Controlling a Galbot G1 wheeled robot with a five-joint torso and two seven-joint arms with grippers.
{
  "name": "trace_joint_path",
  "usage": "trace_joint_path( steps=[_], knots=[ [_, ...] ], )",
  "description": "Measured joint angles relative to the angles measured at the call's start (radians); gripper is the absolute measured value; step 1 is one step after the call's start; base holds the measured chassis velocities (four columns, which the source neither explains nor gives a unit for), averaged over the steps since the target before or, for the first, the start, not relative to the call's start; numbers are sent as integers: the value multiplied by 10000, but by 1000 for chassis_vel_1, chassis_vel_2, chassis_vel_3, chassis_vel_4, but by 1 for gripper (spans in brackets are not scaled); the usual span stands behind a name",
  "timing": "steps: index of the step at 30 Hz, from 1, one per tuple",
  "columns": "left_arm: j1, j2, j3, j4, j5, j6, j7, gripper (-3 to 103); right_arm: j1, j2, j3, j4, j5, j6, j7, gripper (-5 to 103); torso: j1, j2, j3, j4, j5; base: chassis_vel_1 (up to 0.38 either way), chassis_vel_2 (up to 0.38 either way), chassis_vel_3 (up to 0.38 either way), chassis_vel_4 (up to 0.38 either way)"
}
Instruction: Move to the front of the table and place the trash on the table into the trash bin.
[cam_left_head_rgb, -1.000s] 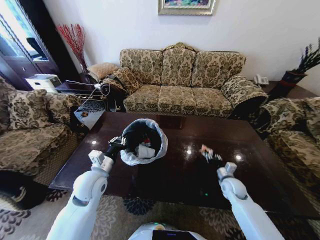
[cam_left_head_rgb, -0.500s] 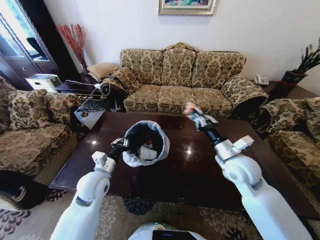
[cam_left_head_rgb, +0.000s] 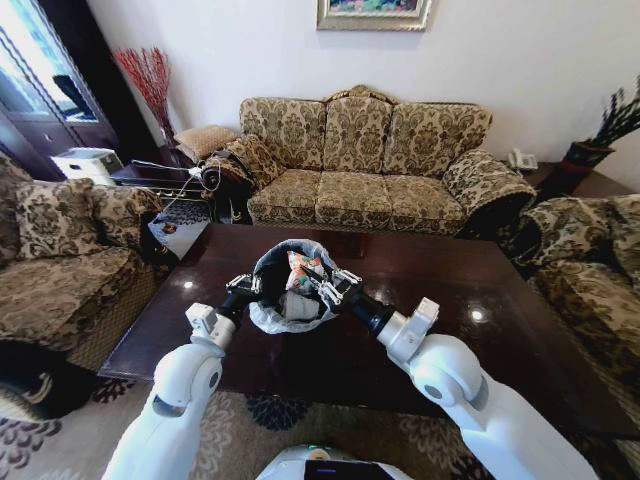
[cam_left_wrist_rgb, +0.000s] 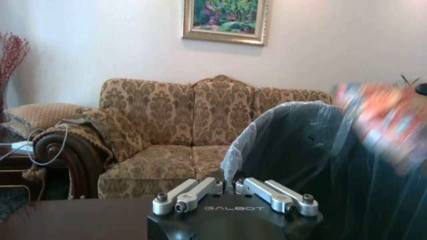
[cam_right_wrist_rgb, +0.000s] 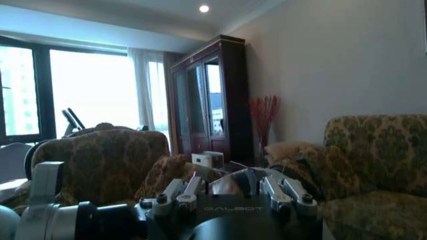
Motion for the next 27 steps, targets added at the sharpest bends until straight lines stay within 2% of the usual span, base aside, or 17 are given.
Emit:
trace_joint_path(
  steps=[3, 4, 6, 7, 8, 10, 12, 14, 15, 16, 18, 20, 22, 27],
  knots=[
    [7, -48, 23, -6, 81, 2, 45, 4, -128, -72, 229, 123, -148, 11, -50, 49, 0, 0, 0, -1, 0, 0, 0, 0, 0],
    [7, -48, 23, -6, 81, 2, 45, 4, -128, -72, 229, 123, -148, 11, -50, 49, 0, 0, 0, -1, 0, 0, 0, 0, 0],
    [6, -86, 40, -6, 102, 4, 58, 4, -211, -69, 386, 193, -167, 45, -60, 60, 0, 0, 0, -1, -1, 0, 0, 0, 0],
    [6, -86, 40, -6, 102, 4, 58, 4, -211, -69, 386, 193, -167, 45, -60, 60, 0, 0, 0, -1, -1, 0, 0, 0, 0],
    [6, -94, 42, -2, 112, 4, 61, 4, -226, -54, 478, 214, -166, 134, -57, 65, 0, 0, 0, -1, 0, 0, 0, 0, 0],
    [32, -103, -19, 3, 119, 5, 64, 4, -224, -12, 834, 278, -37, 375, 243, 77, 0, 0, 0, -1, 0, 0, 0, 0, 0],
    [40, -102, -50, 3, 119, 5, 64, 4, -225, -13, 942, 290, -3, 420, 404, 77, 0, 0, 0, -1, 0, 0, 0, 0, 0],
    [72, -88, -236, 3, 116, -1, 30, 4, -443, -38, 1467, 221, -83, 589, 958, 87, 0, 0, 0, 1, -1, 0, 0, 0, 0],
    [72, -88, -236, 3, 116, -1, 30, 4, -443, -38, 1467, 221, -83, 589, 958, 87, 0, 0, 0, 1, -1, 0, 0, 0, 0],
    [88, -82, -303, 0, 108, -17, 11, 4, -668, -36, 1750, 116, -362, 613, 1096, 92, 0, 0, 0, 2, 0, 0, 0, 0, 0],
    [231, -102, -463, -138, 50, -40, -63, 4, -1442, 121, 2683, 17, -902, 513, 1153, 99, 1, 0, 0, -1, -1, 0, 0, 0, 0],
    [256, -109, -482, -160, 46, -44, -69, 4, -1564, 159, 2814, 17, -934, 501, 1143, 99, 1, 0, 0, -2, 0, 0, 0, 0, 0],
    [455, -198, -612, -340, 53, -76, -143, 4, -2199, 370, 3460, -22, -1106, 548, 1063, 100, 0, 0, 0, -1, 2, 0, 0, 0, 0],
    [606, -301, -635, -486, 82, -79, -166, 4, -2986, 531, 4296, -360, -1253, 898, 904, 100, 2, 0, 0, -1, 1, 22, -19, -19, 20]
  ],
)
